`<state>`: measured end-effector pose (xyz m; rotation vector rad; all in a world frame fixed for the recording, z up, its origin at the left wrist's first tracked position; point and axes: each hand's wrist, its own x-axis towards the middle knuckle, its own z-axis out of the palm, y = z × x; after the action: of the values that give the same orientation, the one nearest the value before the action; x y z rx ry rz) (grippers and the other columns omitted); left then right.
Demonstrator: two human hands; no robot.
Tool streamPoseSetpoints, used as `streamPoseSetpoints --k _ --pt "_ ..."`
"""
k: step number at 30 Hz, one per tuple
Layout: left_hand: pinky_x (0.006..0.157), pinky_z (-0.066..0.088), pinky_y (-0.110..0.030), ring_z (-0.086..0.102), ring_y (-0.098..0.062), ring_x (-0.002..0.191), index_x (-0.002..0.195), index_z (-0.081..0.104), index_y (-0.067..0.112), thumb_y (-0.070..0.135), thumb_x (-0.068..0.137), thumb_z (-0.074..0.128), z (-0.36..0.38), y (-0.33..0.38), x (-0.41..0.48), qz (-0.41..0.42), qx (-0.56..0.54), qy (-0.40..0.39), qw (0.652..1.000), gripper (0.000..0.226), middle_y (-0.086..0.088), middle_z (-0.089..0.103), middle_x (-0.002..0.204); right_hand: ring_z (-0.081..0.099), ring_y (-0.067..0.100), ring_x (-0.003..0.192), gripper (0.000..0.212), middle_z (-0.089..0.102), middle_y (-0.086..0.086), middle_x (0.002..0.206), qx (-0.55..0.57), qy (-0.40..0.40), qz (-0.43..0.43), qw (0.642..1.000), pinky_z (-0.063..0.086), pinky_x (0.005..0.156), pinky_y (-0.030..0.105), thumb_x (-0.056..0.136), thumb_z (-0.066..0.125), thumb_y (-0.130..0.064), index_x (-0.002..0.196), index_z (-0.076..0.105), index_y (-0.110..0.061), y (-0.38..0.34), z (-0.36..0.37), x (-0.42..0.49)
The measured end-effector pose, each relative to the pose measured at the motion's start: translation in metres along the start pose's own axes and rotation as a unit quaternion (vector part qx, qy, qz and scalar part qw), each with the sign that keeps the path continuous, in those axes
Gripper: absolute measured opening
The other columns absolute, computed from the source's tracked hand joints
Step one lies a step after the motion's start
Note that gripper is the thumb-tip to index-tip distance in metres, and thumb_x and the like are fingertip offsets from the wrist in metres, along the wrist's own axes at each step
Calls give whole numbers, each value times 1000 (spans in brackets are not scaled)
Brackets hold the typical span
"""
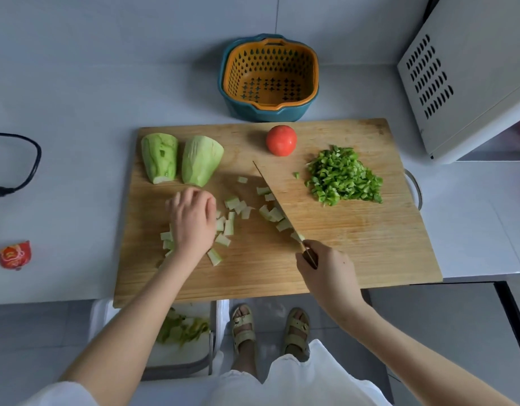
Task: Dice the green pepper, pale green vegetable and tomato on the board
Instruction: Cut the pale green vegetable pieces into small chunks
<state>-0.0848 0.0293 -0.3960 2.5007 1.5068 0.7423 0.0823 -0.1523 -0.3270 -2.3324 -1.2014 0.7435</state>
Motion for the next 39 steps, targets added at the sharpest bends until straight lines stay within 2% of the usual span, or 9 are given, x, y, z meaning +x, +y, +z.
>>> streamPoseSetpoints --k 7,10,14,18,21,24,27,31,39 --pt "80 31 -36 54 -32 85 82 62 5 9 89 47 -24 -37 5 -107 -64 93 988 16 -12 62 86 42 9 49 13 51 -5 60 58 -56 -30 996 29 44 18 92 49 -19 86 60 -15 -53 46 -17" --pt "81 31 -36 53 -32 84 83 61 4 4 88 50 -31 -43 -2 -98 -64 110 987 12 -13 62 85 34 9 45 27 40 -9 52 87 -69 -32 993 26 42 18 91 50 -19 65 47 -20 -75 56 -18" --pt "75 35 -35 53 -29 81 83 62 3 16 89 48 -32 -38 -15 6 -60 78 995 20 -13 60 86 31 8 42 39 37 -5 47 115 -57 -11 992 26 43 18 89 53 -19 55 36 -20 -81 46 -17" --pt "85 41 -39 53 -27 95 94 67 12 39 90 45 -18 -11 -34 189 -28 -84 978 35 -8 61 100 45 17 46 31 54 23 58 138 -47 36 989 35 45 27 88 54 -20 68 51 3 -66 23 -9" --pt "92 31 -37 51 -23 101 98 68 23 47 85 53 2 9 -36 300 9 -150 942 32 -3 62 107 49 14 40 27 57 13 53 173 -45 78 981 39 40 24 88 56 -19 72 58 3 -56 5 -2" --pt "86 34 -38 55 -26 90 90 67 20 33 79 65 15 21 -32 334 -4 -155 930 17 -5 62 99 47 15 39 23 55 6 50 211 -37 116 970 37 39 25 87 59 -17 69 60 -3 -47 -6 2" --pt "84 38 -41 55 -25 85 88 67 18 23 75 65 15 15 -27 331 42 -142 932 14 -5 61 89 46 15 39 24 55 6 50 237 -30 136 962 36 39 24 87 60 -13 64 57 -5 -44 -8 3" --pt "89 32 -42 56 -25 82 82 65 12 16 71 69 7 -10 -17 256 100 -106 956 13 -4 60 85 47 16 40 26 55 7 49 234 -29 125 964 37 39 26 87 59 -12 61 56 -7 -44 1 10" --pt "88 34 -40 54 -24 79 76 60 11 8 75 66 4 -24 -18 212 77 -54 973 7 -3 57 80 53 13 44 18 62 6 58 65 -56 25 996 46 44 27 89 57 -21 73 64 -16 -54 5 34"
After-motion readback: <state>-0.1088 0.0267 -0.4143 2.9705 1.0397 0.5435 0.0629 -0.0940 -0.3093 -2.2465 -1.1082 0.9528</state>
